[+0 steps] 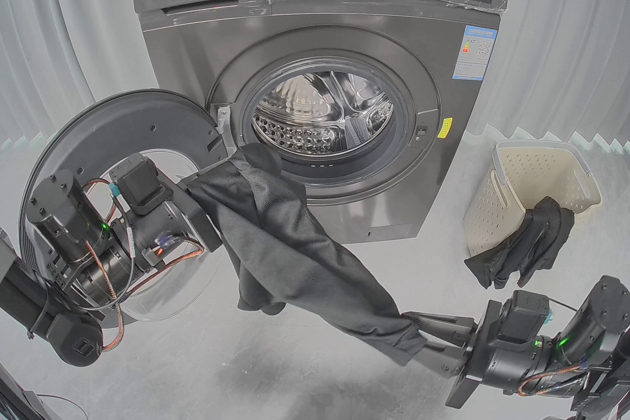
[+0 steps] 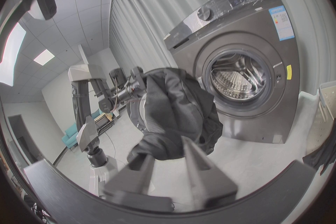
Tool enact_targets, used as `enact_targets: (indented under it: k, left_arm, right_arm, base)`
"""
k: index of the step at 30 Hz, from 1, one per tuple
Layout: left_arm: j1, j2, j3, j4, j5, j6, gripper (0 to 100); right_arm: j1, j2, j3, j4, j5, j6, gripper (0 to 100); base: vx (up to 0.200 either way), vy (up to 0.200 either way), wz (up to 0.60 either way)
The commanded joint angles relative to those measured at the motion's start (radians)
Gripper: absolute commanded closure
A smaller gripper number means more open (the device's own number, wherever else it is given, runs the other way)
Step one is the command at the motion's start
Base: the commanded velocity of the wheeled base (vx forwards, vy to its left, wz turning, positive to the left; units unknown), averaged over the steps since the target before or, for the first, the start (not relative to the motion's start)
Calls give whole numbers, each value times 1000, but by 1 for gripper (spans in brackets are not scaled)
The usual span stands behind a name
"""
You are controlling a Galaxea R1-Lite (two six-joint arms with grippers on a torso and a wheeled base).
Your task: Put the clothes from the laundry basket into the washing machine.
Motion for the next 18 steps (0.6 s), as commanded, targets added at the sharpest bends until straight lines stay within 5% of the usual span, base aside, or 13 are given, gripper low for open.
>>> enact_targets:
  k: [1,9,18]
  left_arm:
    - [-1,-37,13,-1,0,-3,100]
    - [-7,-17,27,-2,15,-4,100]
    - [-64,-28,91,-4,58,14,100]
  right_arm:
    - [21,64,9,-2,-2,2,0]
    - [-11,103,61,-2,-1,-10,0]
    - [-156,103,35,-2,2,-32,0]
  base:
    - [0,0,0]
    - [0,0,0]
    - [0,0,0]
